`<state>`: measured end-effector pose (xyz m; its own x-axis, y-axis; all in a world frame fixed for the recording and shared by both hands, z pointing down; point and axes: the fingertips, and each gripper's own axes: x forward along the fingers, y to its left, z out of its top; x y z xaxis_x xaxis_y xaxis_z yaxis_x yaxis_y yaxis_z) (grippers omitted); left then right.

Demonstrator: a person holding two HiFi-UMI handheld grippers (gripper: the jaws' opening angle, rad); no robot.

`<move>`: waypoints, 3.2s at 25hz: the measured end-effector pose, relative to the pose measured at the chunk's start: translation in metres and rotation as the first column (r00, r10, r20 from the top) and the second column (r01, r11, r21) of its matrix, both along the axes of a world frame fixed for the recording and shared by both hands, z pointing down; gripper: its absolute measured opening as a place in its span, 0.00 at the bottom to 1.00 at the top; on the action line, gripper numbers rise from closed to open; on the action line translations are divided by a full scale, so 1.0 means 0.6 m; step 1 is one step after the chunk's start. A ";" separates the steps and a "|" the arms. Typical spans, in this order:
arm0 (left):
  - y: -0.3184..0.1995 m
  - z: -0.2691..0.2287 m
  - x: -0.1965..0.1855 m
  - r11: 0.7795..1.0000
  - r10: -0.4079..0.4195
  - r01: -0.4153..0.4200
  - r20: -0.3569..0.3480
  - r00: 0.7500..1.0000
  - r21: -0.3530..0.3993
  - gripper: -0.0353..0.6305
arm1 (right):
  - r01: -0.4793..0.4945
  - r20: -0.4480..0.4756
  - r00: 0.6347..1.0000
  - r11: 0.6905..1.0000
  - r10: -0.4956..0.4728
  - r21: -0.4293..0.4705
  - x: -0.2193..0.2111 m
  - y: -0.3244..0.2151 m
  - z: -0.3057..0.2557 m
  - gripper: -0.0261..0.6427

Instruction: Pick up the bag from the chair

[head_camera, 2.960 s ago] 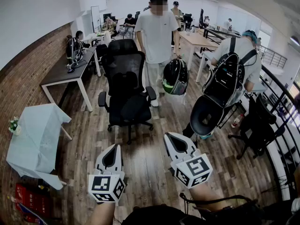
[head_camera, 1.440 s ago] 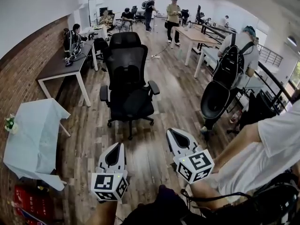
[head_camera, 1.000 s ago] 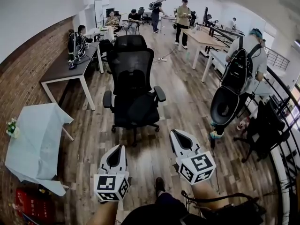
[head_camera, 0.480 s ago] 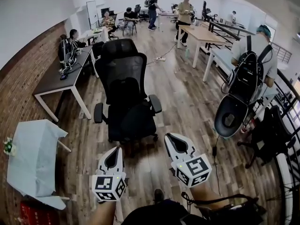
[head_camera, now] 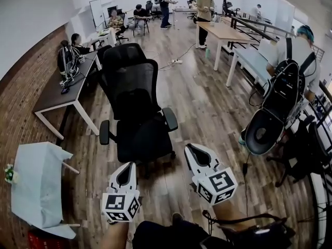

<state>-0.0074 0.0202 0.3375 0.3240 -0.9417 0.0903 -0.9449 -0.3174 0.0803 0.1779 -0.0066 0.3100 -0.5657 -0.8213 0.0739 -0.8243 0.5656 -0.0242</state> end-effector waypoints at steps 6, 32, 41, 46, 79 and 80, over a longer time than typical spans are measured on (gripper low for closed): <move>-0.066 0.025 -0.009 0.999 0.018 -0.018 -0.017 1.000 -0.028 0.07 | 0.013 -0.016 1.000 1.000 -0.014 -0.025 -0.020 -0.058 0.024 0.08; -0.389 0.380 -0.163 0.914 0.183 -0.123 0.122 0.976 -0.386 0.45 | -0.007 -0.137 0.990 0.984 -0.018 -0.180 -0.236 -0.366 0.151 0.26; -0.432 0.551 -0.136 0.835 0.285 -0.140 0.202 0.937 -0.532 0.55 | -0.051 -0.178 0.984 0.967 0.006 -0.249 -0.250 -0.426 0.203 0.28; -0.453 0.649 -0.087 0.789 0.346 -0.137 0.249 0.905 -0.599 0.56 | -0.046 -0.171 0.985 0.951 -0.008 -0.306 -0.229 -0.454 0.263 0.28; -0.539 1.017 -0.019 0.748 0.422 0.238 0.720 0.551 -0.620 0.56 | 0.187 -0.144 0.948 0.863 -0.284 -0.469 -0.134 -0.658 0.499 0.32; -0.540 1.018 -0.023 0.749 0.418 0.238 0.719 0.555 -0.619 0.54 | 0.181 -0.144 0.950 0.863 -0.278 -0.472 -0.130 -0.656 0.502 0.32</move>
<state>-0.0213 -0.3036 0.9486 -0.1157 -0.5232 0.8443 -0.6642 -0.5913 -0.4574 0.0996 -0.4001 0.6112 -0.6674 -0.5201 0.5330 -0.6864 0.7072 -0.1694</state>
